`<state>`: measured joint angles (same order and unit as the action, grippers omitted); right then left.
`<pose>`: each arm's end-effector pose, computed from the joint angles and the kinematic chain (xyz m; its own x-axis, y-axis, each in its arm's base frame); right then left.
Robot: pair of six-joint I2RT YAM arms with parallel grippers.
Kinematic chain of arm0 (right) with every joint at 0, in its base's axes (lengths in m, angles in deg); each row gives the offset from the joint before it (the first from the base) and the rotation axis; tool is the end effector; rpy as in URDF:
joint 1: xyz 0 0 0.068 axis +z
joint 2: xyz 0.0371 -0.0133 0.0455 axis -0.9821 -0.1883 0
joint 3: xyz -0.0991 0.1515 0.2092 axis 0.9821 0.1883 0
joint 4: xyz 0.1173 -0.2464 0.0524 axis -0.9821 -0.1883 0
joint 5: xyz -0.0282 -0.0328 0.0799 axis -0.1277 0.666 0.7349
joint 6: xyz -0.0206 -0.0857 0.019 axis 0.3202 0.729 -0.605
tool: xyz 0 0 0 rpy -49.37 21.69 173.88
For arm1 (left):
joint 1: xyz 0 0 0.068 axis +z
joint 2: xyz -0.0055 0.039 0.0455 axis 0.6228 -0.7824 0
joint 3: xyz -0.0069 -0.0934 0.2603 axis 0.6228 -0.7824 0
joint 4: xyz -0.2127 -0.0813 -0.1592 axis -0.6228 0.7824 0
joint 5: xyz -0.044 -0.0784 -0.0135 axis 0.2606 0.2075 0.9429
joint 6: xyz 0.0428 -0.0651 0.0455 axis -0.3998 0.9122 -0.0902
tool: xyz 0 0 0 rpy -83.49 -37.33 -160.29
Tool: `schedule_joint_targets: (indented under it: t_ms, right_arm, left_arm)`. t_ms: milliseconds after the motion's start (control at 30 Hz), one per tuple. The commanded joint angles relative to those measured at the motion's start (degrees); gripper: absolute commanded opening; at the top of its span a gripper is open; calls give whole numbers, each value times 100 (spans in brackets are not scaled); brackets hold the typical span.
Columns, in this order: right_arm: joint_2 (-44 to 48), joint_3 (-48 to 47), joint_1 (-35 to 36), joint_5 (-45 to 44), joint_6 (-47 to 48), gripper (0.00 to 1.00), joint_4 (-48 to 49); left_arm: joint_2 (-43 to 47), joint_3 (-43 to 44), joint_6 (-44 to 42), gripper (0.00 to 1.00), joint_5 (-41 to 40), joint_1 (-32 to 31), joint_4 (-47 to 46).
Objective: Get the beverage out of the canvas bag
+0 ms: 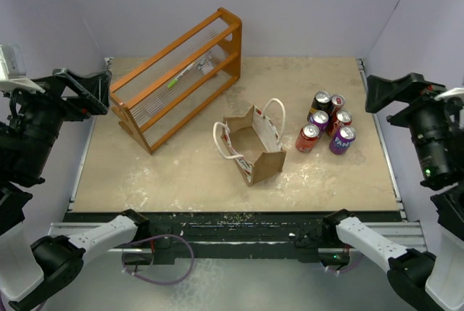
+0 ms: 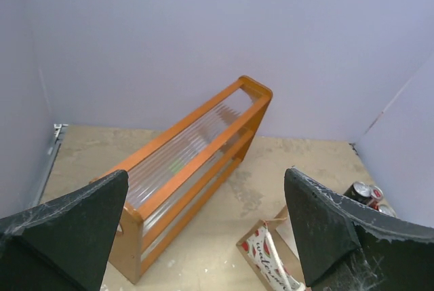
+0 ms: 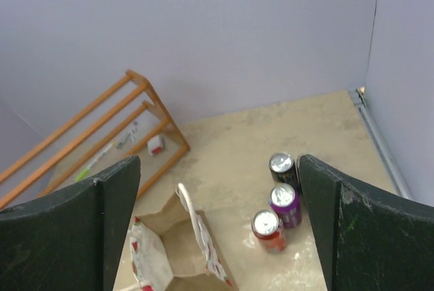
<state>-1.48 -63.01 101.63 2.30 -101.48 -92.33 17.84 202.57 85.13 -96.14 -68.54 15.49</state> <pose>0.0885 0.0005 0.6144 0.1906 0.3586 -0.9138 -0.0273 0.9325 0.3602 0.0929 -0.0190 0.6178 0.0457 -0.2831 -0.9580 0.1591 0.9488 -0.2728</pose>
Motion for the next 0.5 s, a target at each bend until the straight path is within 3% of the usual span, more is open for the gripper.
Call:
schedule_joint_targets:
  t_ms: [0,467]
  right_arm:
    - [-227,444,0,-181,-295,100,-68]
    - [-410,449,2,-200,-150,100,72]
  left_arm:
    - [-110,-184,-25,99,-494,25,104]
    - [-141,-467,-71,99,-537,23,120]
